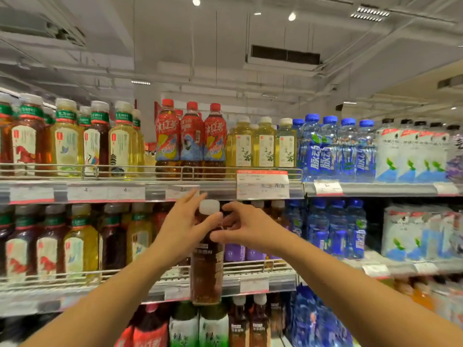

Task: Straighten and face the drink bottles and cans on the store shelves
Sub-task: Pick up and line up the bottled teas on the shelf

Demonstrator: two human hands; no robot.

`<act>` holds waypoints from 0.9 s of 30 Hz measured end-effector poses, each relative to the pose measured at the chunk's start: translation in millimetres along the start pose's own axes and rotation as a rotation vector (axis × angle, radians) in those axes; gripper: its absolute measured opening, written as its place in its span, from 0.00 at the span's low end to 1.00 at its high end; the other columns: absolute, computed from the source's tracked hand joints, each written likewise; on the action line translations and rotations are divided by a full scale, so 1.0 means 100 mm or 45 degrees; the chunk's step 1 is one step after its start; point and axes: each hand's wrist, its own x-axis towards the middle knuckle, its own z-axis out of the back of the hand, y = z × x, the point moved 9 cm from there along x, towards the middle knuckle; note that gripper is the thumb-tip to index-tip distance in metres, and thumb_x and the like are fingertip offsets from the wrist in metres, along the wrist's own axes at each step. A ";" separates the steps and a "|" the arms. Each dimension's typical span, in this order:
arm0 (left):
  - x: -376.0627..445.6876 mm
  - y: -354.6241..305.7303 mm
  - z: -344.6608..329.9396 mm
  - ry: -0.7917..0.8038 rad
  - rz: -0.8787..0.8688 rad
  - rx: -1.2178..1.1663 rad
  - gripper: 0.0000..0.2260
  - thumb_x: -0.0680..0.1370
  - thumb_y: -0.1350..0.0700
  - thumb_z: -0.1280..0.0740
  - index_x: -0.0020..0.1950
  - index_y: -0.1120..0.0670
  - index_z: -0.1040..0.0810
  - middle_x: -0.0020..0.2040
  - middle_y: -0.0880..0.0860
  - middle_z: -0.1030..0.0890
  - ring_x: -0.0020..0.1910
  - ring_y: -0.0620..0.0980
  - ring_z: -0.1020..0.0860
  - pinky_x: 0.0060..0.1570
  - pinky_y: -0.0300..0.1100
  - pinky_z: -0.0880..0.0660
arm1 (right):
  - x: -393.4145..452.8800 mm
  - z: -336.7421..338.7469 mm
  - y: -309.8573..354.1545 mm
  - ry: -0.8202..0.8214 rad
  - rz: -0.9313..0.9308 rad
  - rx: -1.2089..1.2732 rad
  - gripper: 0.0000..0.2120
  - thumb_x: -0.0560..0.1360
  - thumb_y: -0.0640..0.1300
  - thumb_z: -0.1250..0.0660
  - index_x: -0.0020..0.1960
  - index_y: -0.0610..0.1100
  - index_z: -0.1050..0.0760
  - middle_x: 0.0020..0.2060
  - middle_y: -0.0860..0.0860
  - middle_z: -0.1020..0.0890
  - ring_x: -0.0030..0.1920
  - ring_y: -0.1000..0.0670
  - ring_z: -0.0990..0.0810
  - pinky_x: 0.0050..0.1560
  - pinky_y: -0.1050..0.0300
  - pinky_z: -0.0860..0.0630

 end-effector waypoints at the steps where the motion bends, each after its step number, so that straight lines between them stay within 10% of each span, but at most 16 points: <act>1: -0.04 -0.05 -0.12 0.021 0.015 -0.065 0.39 0.73 0.27 0.39 0.78 0.46 0.33 0.80 0.46 0.38 0.79 0.47 0.42 0.76 0.50 0.41 | -0.07 -0.06 -0.12 0.016 -0.015 0.068 0.37 0.68 0.66 0.24 0.71 0.53 0.29 0.57 0.58 0.18 0.56 0.56 0.18 0.61 0.49 0.20; 7: -0.25 -0.32 -0.82 0.158 -0.001 -0.191 0.32 0.77 0.31 0.37 0.77 0.45 0.31 0.77 0.41 0.35 0.75 0.38 0.40 0.75 0.47 0.40 | -0.57 -0.11 -0.58 -0.074 0.031 0.333 0.23 0.72 0.54 0.22 0.64 0.53 0.22 0.56 0.54 0.15 0.57 0.53 0.16 0.62 0.41 0.22; 11: -0.40 -0.40 -1.20 0.369 -0.083 -0.145 0.21 0.78 0.30 0.40 0.62 0.42 0.25 0.56 0.41 0.19 0.53 0.38 0.23 0.58 0.48 0.26 | -0.85 -0.17 -0.97 -0.120 -0.044 0.196 0.21 0.70 0.56 0.22 0.62 0.54 0.21 0.52 0.56 0.14 0.52 0.54 0.16 0.57 0.43 0.20; 16: -0.63 0.01 -1.62 0.511 -0.209 0.294 0.20 0.81 0.37 0.41 0.68 0.45 0.29 0.63 0.45 0.21 0.62 0.47 0.23 0.59 0.49 0.25 | -1.23 -0.33 -1.62 -0.086 -0.255 0.138 0.22 0.69 0.56 0.22 0.61 0.55 0.20 0.52 0.60 0.14 0.52 0.59 0.16 0.58 0.49 0.20; 20: -0.79 0.38 -1.94 0.561 -0.275 0.698 0.26 0.82 0.41 0.43 0.79 0.48 0.38 0.81 0.51 0.40 0.80 0.53 0.44 0.78 0.53 0.45 | -1.48 -0.43 -2.20 -0.054 -0.459 0.070 0.24 0.64 0.56 0.21 0.58 0.56 0.21 0.48 0.61 0.14 0.49 0.62 0.17 0.55 0.52 0.19; 27: -0.91 0.88 -2.25 0.634 -0.293 0.898 0.35 0.82 0.38 0.45 0.82 0.47 0.60 0.82 0.51 0.66 0.80 0.54 0.66 0.78 0.62 0.55 | -1.60 -0.62 -2.97 -0.075 -0.638 0.066 0.21 0.58 0.53 0.23 0.48 0.54 0.25 0.43 0.54 0.16 0.45 0.52 0.17 0.49 0.47 0.19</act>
